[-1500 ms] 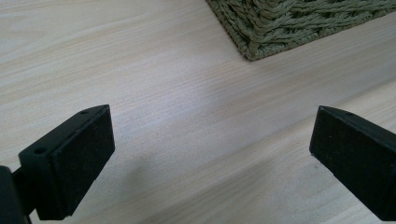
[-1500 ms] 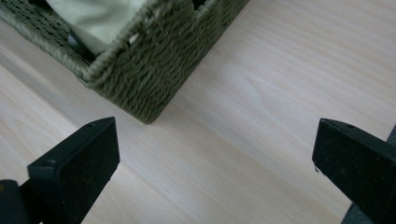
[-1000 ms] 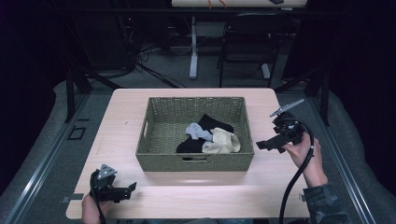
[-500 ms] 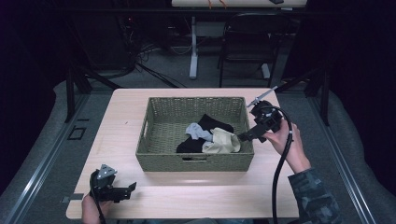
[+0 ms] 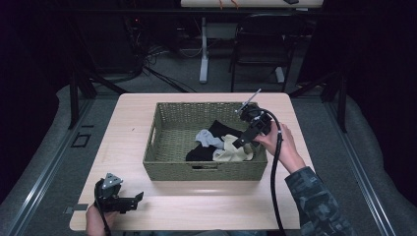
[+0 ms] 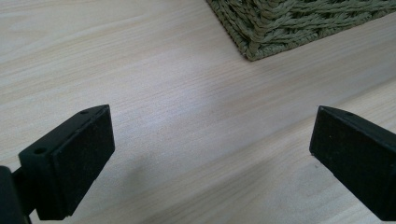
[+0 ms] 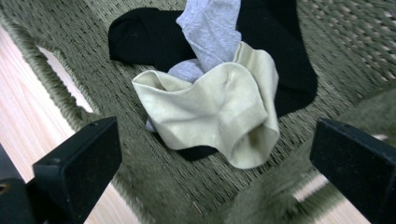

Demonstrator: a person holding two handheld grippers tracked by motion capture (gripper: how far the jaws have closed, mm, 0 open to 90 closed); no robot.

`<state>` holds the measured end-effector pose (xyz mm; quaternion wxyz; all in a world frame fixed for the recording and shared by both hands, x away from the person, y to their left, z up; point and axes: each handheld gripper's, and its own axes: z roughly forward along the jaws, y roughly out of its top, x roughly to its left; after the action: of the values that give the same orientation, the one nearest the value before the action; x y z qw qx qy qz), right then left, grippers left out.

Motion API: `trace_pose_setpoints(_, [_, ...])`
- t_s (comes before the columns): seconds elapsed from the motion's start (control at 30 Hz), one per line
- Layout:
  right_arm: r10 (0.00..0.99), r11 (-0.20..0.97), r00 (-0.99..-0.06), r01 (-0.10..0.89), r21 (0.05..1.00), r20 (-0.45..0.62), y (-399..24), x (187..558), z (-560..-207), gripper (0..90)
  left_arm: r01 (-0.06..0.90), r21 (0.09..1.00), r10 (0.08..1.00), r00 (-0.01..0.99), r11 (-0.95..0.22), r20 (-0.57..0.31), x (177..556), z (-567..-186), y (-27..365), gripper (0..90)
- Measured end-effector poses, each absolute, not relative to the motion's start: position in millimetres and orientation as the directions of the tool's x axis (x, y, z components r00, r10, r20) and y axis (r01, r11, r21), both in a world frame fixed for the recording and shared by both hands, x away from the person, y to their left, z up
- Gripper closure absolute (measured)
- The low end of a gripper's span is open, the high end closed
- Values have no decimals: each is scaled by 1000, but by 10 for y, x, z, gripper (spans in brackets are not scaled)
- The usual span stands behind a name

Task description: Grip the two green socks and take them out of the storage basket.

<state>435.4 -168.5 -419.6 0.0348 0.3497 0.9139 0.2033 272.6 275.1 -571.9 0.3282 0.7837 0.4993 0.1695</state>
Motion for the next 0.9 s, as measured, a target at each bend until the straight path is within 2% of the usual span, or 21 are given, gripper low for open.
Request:
trace_pose_setpoints(0.73, [616,744,-780,622,243,110,-1149,4543,-4754,142,667,688,893,446,-285,-62,2723,-5717,2752,0])
trace_pose_setpoints(0.9, [617,753,-779,625,204,109,-1082,4560,-4851,209,668,689,894,444,-282,-64,2724,-5719,2750,0])
